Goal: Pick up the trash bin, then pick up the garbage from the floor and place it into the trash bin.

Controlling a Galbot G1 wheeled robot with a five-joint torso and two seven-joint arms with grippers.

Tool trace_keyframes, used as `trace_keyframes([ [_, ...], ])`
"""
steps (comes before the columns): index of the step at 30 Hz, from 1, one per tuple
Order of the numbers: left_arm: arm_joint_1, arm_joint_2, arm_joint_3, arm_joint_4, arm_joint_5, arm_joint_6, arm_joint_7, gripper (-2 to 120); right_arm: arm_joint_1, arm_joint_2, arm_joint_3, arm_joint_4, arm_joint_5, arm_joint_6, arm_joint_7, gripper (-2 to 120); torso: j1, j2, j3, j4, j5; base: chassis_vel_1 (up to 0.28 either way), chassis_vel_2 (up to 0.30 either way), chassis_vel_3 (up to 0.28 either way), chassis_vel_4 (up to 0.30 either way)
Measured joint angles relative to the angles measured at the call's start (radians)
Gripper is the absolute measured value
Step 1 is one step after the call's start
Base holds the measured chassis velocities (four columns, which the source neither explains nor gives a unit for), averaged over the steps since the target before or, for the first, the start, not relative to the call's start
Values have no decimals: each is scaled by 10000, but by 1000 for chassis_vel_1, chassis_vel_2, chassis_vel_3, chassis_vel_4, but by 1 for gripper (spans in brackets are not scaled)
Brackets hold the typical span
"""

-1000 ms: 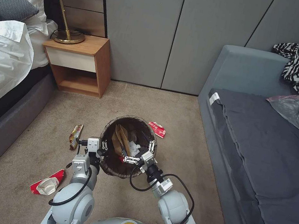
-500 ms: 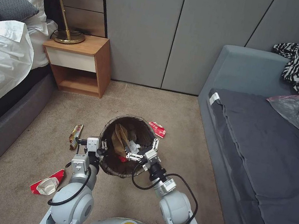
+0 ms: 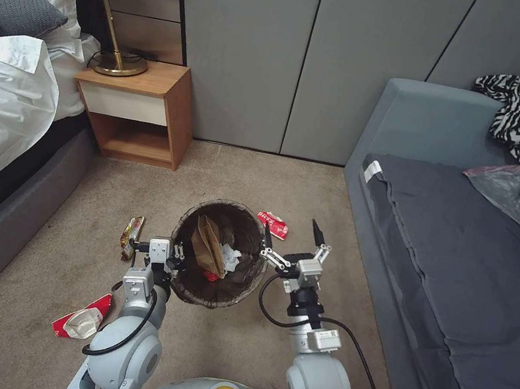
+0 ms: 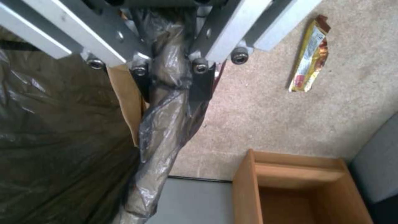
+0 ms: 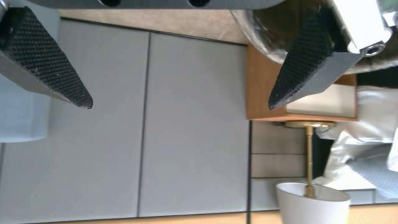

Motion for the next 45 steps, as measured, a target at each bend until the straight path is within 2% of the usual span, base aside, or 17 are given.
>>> trace_keyframes([
  [6, 4, -2, -142, -19, -48, -58, 2, 2, -524, 317, 425, -92, -214, 583, 145, 100, 0, 0, 0, 2, -1, 0, 0, 0, 0],
  [8, -1, 9, -241, -116, -89, -66, 1, 2, -701, 507, 857, -443, -358, 1129, 157, 100, 0, 0, 0, 1, 0, 0, 0, 0, 0],
  [12, -6, 11, -312, -167, -93, -69, -1, 2, -864, 543, 1104, -685, -241, 1412, 162, 99, 0, 0, 0, 1, 0, 0, 0, 0, 0],
  [25, -46, 19, -377, -161, -85, -82, -4, 2, -770, 548, 1404, -1201, 95, 1601, -6, 95, 0, 0, 0, 1, 0, 0, 0, 0, 0],
  [45, -42, 12, -372, -142, -91, -96, -7, 2, -679, 542, 1445, -1266, 210, 1638, -103, 89, 0, 0, 0, 1, 0, -32, 33, 30, -28],
])
